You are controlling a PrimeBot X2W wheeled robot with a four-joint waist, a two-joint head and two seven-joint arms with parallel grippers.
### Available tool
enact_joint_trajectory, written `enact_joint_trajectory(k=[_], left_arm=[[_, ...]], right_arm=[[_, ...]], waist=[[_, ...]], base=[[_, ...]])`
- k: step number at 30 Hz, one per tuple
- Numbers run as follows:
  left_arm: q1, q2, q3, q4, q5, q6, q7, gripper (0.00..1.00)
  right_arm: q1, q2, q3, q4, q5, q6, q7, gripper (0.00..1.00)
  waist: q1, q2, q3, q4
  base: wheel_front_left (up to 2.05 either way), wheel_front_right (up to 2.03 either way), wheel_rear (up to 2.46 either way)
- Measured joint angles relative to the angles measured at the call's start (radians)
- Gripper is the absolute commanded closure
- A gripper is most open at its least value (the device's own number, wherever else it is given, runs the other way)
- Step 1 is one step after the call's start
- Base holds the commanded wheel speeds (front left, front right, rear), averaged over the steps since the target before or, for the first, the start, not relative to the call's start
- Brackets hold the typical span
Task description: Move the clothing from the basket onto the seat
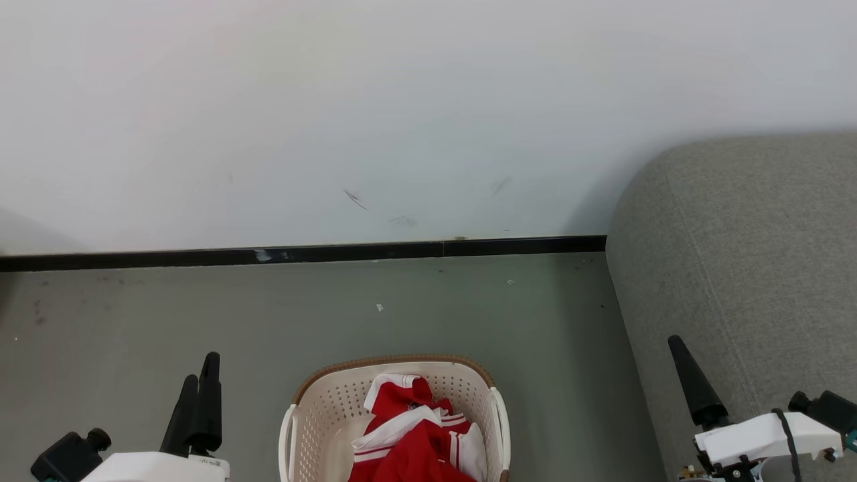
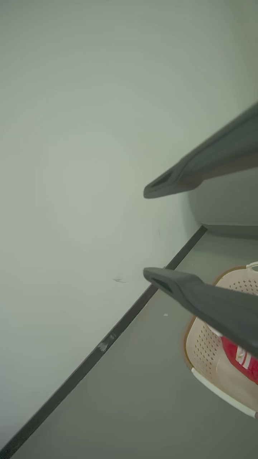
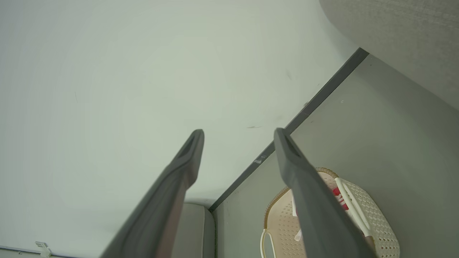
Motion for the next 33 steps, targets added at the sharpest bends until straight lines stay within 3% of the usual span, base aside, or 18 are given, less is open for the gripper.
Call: enact_joint_trajectory(k=[16,33], left_arm=[[0.024,0.021,-0.058,-0.047,0.328,0.048,-0.060,0.00],[0.059,0.022,-0.107,-0.068,0.594,0.099,-0.121,0.00]], right_arm=[[0.000,0.016,0.000,-0.027,-0.337,0.000,-0.040,0.00],[0.003,0.037,-0.013,-0.030,-0.671,0.000,-0.075,0.00]], waist=[[-0.0060,0.0000,0.007,0.000],[-0.0070,0.0000,0.009,0.003]], base=[[0.00,0.00,0.00],[0.00,0.00,0.00]])
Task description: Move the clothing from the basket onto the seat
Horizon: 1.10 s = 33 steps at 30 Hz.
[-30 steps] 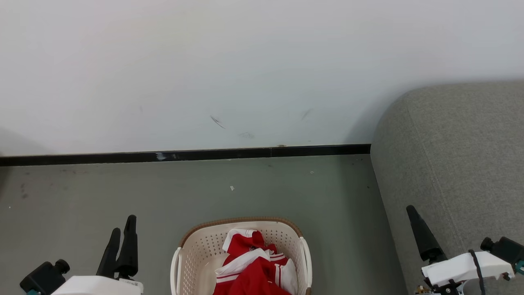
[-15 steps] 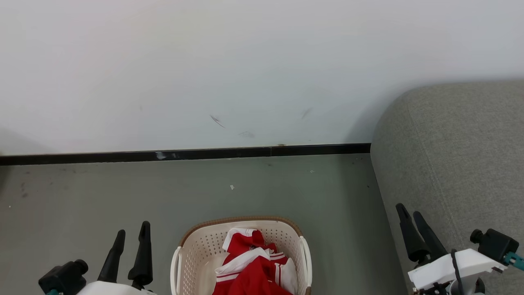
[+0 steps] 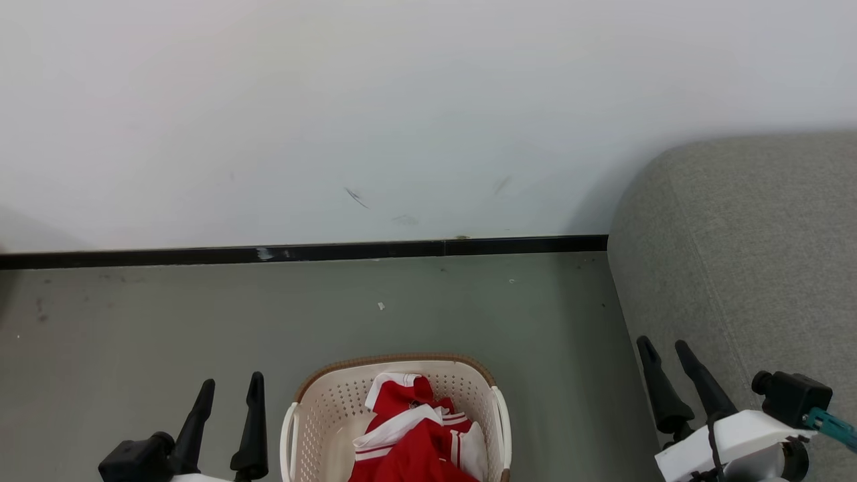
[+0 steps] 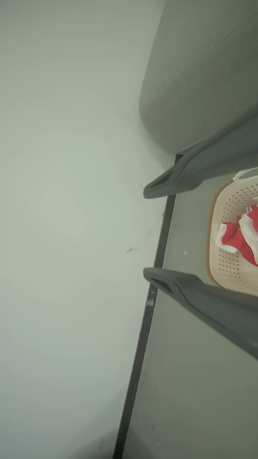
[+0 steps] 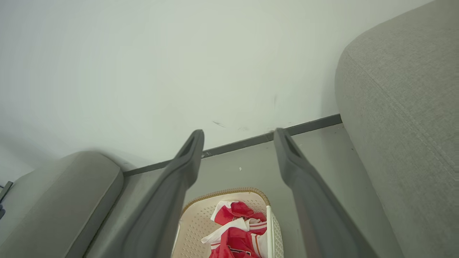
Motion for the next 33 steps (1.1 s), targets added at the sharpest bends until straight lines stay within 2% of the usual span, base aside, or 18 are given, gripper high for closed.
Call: enact_joint_trajectory(k=[11,23,33], left_arm=[[0.020,0.002,-0.011,-0.006,0.148,0.026,-0.039,0.00],[0.044,0.008,-0.022,-0.007,0.298,0.067,-0.081,0.00],[0.044,0.008,-0.014,-0.002,0.305,0.070,-0.081,0.00]], right_arm=[[0.018,0.008,-0.016,-0.003,-0.187,0.000,-0.028,0.00],[0.019,0.022,-0.015,-0.014,-0.341,0.000,-0.054,0.00],[0.020,0.022,-0.014,-0.015,-0.348,0.000,-0.057,0.00]], waist=[[0.0000,0.0000,-0.010,0.008],[-0.0002,0.0000,-0.021,0.012],[-0.0002,0.0001,-0.021,0.012]], base=[[0.00,0.00,0.00],[0.00,0.00,0.00],[0.00,0.00,0.00]])
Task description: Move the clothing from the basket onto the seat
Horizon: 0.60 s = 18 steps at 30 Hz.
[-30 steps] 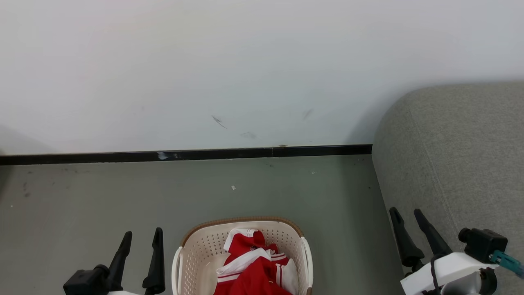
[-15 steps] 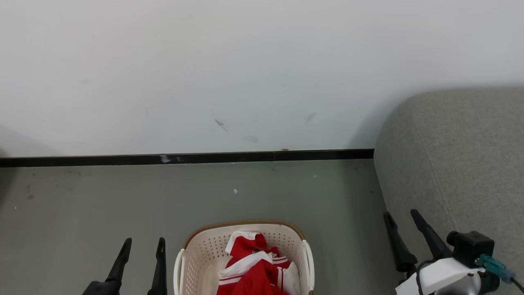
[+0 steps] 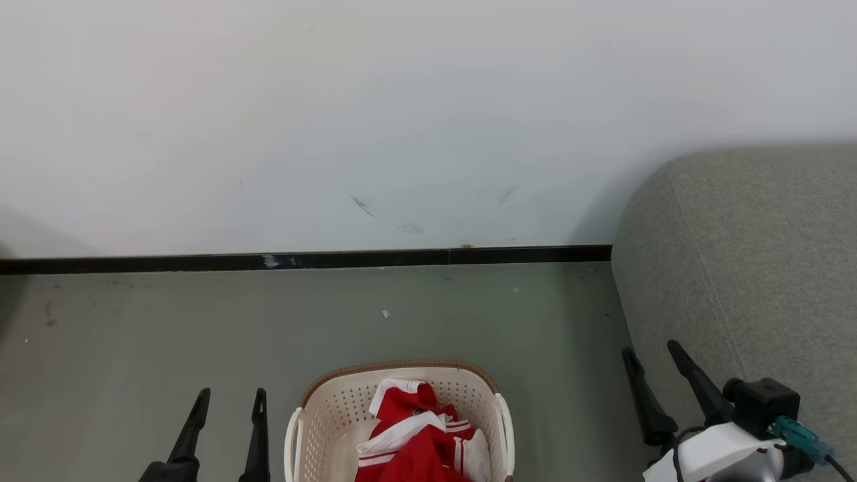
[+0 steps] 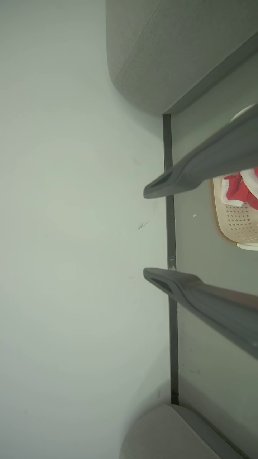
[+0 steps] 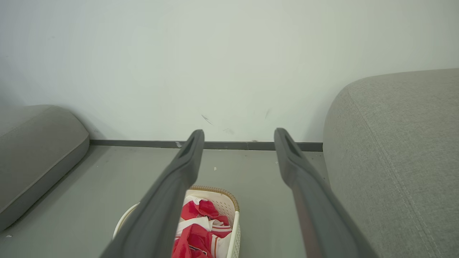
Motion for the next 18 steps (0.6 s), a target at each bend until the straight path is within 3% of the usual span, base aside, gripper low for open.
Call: enact_joint_trajectory(k=[18], left_arm=[[0.000,-0.001,0.009,0.009,-0.009,0.007,-0.002,0.00]], right_arm=[[0.000,0.000,-0.001,-0.002,0.002,0.000,0.000,0.00]], waist=[[-0.0001,0.0000,0.005,-0.002]], base=[[0.00,0.00,0.00]])
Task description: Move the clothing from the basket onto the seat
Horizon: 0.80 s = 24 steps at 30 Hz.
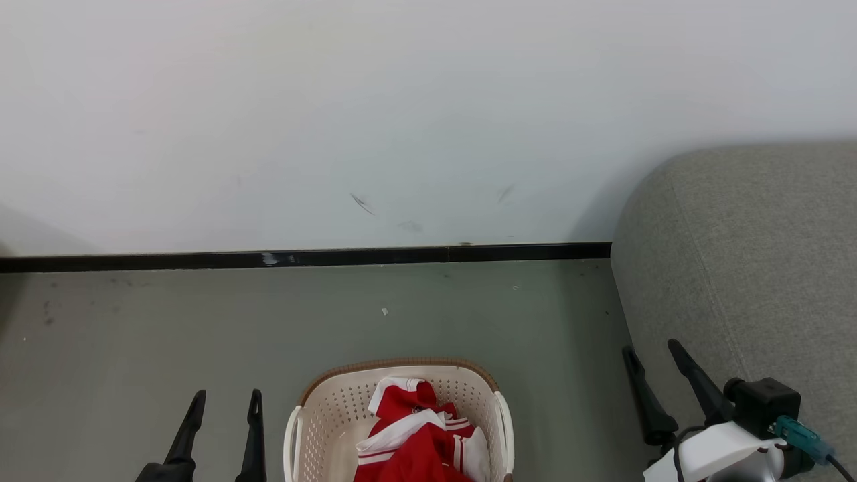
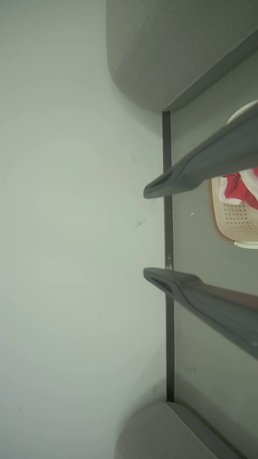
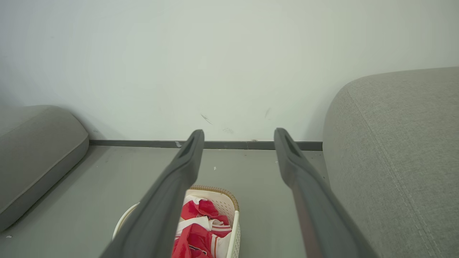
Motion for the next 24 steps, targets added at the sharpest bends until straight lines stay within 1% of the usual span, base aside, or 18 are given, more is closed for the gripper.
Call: enact_joint_trajectory(k=[16,24], left_arm=[[0.000,0.000,0.010,0.008,0.000,0.000,0.000,0.00],[-0.002,0.031,-0.007,0.036,0.028,-0.004,0.000,0.00]], right_arm=[[0.019,0.000,0.001,-0.015,0.002,0.000,0.000,0.00],[0.019,0.001,-0.004,-0.037,0.001,0.000,0.000,0.00]], waist=[[0.0000,0.0000,0.025,0.000],[-0.0001,0.0000,0.052,-0.003]], base=[[0.00,0.00,0.00],[0.00,0.00,0.00]])
